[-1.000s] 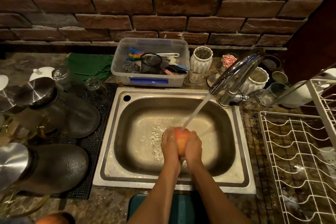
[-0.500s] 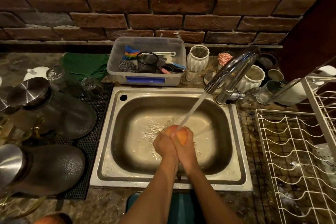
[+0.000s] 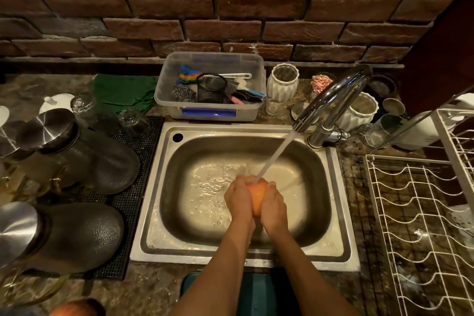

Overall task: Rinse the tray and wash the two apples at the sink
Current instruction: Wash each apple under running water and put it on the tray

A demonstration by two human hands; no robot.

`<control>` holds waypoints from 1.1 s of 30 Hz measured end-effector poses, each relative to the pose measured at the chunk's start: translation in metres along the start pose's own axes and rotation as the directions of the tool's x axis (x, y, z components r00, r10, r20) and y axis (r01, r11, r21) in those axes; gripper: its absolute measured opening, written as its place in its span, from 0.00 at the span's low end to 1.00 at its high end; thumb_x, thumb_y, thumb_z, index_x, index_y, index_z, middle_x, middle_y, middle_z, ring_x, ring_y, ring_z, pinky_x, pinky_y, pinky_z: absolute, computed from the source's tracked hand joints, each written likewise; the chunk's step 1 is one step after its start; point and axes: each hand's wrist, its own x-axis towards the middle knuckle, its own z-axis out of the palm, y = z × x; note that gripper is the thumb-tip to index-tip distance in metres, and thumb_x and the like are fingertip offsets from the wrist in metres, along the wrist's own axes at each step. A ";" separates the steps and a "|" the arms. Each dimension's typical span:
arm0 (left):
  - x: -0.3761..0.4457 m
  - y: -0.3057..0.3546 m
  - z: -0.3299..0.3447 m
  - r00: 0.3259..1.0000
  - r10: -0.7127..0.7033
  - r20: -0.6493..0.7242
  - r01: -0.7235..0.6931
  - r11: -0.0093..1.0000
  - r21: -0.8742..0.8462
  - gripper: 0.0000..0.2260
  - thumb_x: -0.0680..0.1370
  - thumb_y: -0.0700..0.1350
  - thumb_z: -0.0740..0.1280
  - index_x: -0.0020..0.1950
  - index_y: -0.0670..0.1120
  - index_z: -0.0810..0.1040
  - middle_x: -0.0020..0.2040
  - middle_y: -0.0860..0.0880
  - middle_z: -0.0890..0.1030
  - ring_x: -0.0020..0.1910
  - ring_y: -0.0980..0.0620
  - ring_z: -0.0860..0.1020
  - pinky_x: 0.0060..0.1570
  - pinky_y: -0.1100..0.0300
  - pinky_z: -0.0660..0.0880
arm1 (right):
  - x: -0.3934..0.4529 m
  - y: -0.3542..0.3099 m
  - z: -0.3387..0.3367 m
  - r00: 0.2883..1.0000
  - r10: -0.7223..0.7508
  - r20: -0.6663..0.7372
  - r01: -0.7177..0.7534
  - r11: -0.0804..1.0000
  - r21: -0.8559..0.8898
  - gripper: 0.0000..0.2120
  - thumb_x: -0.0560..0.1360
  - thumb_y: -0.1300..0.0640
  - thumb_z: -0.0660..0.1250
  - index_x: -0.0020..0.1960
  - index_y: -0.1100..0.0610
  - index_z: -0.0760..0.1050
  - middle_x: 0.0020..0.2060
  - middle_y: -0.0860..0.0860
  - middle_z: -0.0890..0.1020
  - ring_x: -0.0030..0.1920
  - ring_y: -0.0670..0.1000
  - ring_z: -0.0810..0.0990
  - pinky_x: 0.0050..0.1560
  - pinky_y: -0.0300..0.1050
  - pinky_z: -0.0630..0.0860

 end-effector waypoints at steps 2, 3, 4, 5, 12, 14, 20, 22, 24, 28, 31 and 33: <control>-0.001 -0.001 0.003 0.996 -0.044 -0.072 0.041 0.998 -0.044 0.13 0.79 0.46 0.65 0.37 0.46 0.84 0.40 0.44 0.86 0.43 0.43 0.84 0.43 0.53 0.81 | -0.004 0.000 0.000 0.998 0.054 -0.017 -0.054 0.999 0.005 0.28 0.83 0.39 0.43 0.65 0.52 0.75 0.59 0.57 0.81 0.59 0.59 0.79 0.64 0.54 0.73; -0.001 -0.001 0.004 0.994 -0.066 -0.091 0.061 0.996 -0.065 0.13 0.78 0.43 0.65 0.36 0.46 0.84 0.39 0.44 0.86 0.42 0.43 0.84 0.44 0.53 0.81 | -0.007 0.000 -0.001 0.997 0.074 -0.004 -0.073 0.996 0.045 0.26 0.83 0.39 0.44 0.64 0.50 0.75 0.57 0.57 0.82 0.57 0.58 0.79 0.63 0.53 0.74; -0.001 -0.001 0.004 0.991 -0.080 -0.107 0.072 0.994 -0.077 0.12 0.77 0.41 0.65 0.36 0.45 0.84 0.37 0.44 0.86 0.41 0.43 0.84 0.44 0.52 0.82 | -0.009 0.001 -0.001 0.997 0.076 0.032 -0.078 0.993 0.087 0.24 0.83 0.38 0.46 0.62 0.48 0.75 0.55 0.55 0.82 0.55 0.56 0.80 0.61 0.53 0.75; -0.001 0.000 0.004 0.989 -0.086 -0.124 0.075 0.993 -0.090 0.11 0.76 0.39 0.65 0.36 0.44 0.84 0.37 0.44 0.86 0.39 0.44 0.84 0.43 0.53 0.81 | -0.011 0.002 0.000 0.995 0.051 0.080 -0.059 0.993 0.106 0.22 0.82 0.38 0.47 0.62 0.47 0.74 0.53 0.53 0.82 0.53 0.54 0.80 0.59 0.52 0.76; 0.002 -0.002 -0.004 0.977 -0.136 -0.167 0.128 0.990 -0.058 0.10 0.80 0.43 0.63 0.46 0.40 0.81 0.45 0.40 0.84 0.45 0.41 0.83 0.44 0.54 0.79 | -0.007 -0.001 0.002 0.961 -0.185 0.205 0.176 0.982 0.064 0.09 0.80 0.49 0.63 0.60 0.47 0.71 0.51 0.50 0.83 0.48 0.46 0.82 0.38 0.32 0.73; 0.000 -0.007 -0.007 0.995 -0.084 -0.059 0.081 0.996 -0.044 0.09 0.80 0.41 0.63 0.48 0.40 0.82 0.45 0.40 0.85 0.45 0.42 0.84 0.41 0.56 0.80 | -0.007 0.000 0.000 0.970 -0.188 0.153 0.183 0.982 0.047 0.10 0.81 0.46 0.60 0.60 0.47 0.71 0.49 0.46 0.82 0.48 0.48 0.82 0.45 0.39 0.76; 0.000 -0.012 -0.020 0.977 0.050 0.206 -0.062 0.997 0.053 0.15 0.78 0.55 0.69 0.55 0.45 0.83 0.48 0.39 0.84 0.43 0.46 0.83 0.35 0.56 0.79 | -0.005 -0.001 -0.002 0.998 -0.041 -0.038 0.043 0.998 0.035 0.19 0.81 0.41 0.48 0.55 0.48 0.74 0.46 0.52 0.81 0.46 0.53 0.81 0.43 0.50 0.79; 0.000 -0.010 -0.024 0.970 0.003 0.243 -0.009 1.000 0.026 0.17 0.78 0.56 0.69 0.58 0.45 0.83 0.52 0.37 0.84 0.46 0.43 0.84 0.34 0.54 0.80 | -0.003 -0.002 -0.004 0.999 -0.004 -0.038 0.007 0.997 0.080 0.20 0.82 0.43 0.47 0.53 0.51 0.74 0.45 0.57 0.81 0.43 0.56 0.83 0.29 0.44 0.78; -0.001 -0.006 -0.023 0.978 -0.024 0.208 0.022 1.000 0.016 0.18 0.79 0.56 0.69 0.57 0.43 0.83 0.51 0.38 0.86 0.43 0.44 0.85 0.31 0.55 0.80 | -0.002 -0.006 -0.006 0.999 0.047 -0.009 -0.046 0.996 0.071 0.22 0.82 0.42 0.47 0.54 0.53 0.75 0.46 0.58 0.82 0.43 0.58 0.84 0.24 0.42 0.77; 0.000 0.001 -0.010 0.996 -0.066 0.054 0.067 0.997 -0.030 0.13 0.81 0.48 0.65 0.53 0.40 0.83 0.45 0.39 0.86 0.37 0.47 0.84 0.30 0.58 0.79 | -0.004 -0.014 -0.006 0.996 0.071 0.059 -0.075 0.994 0.083 0.20 0.81 0.38 0.47 0.51 0.46 0.74 0.51 0.55 0.81 0.49 0.58 0.82 0.38 0.53 0.84; 0.008 0.001 -0.005 0.992 -0.121 -0.048 0.117 0.990 -0.074 0.13 0.83 0.47 0.62 0.54 0.38 0.80 0.44 0.40 0.84 0.39 0.45 0.83 0.35 0.56 0.78 | -0.010 -0.014 -0.005 0.991 -0.003 0.136 -0.015 0.991 0.130 0.13 0.82 0.40 0.53 0.60 0.44 0.69 0.52 0.52 0.80 0.50 0.53 0.80 0.44 0.50 0.82; 0.011 -0.003 -0.005 0.988 -0.123 -0.094 0.113 0.988 -0.101 0.17 0.84 0.49 0.60 0.55 0.37 0.80 0.48 0.36 0.84 0.44 0.42 0.84 0.41 0.53 0.80 | -0.012 -0.013 -0.002 0.978 -0.115 0.173 0.096 0.989 0.115 0.10 0.81 0.46 0.61 0.61 0.46 0.67 0.53 0.54 0.81 0.48 0.49 0.81 0.40 0.39 0.79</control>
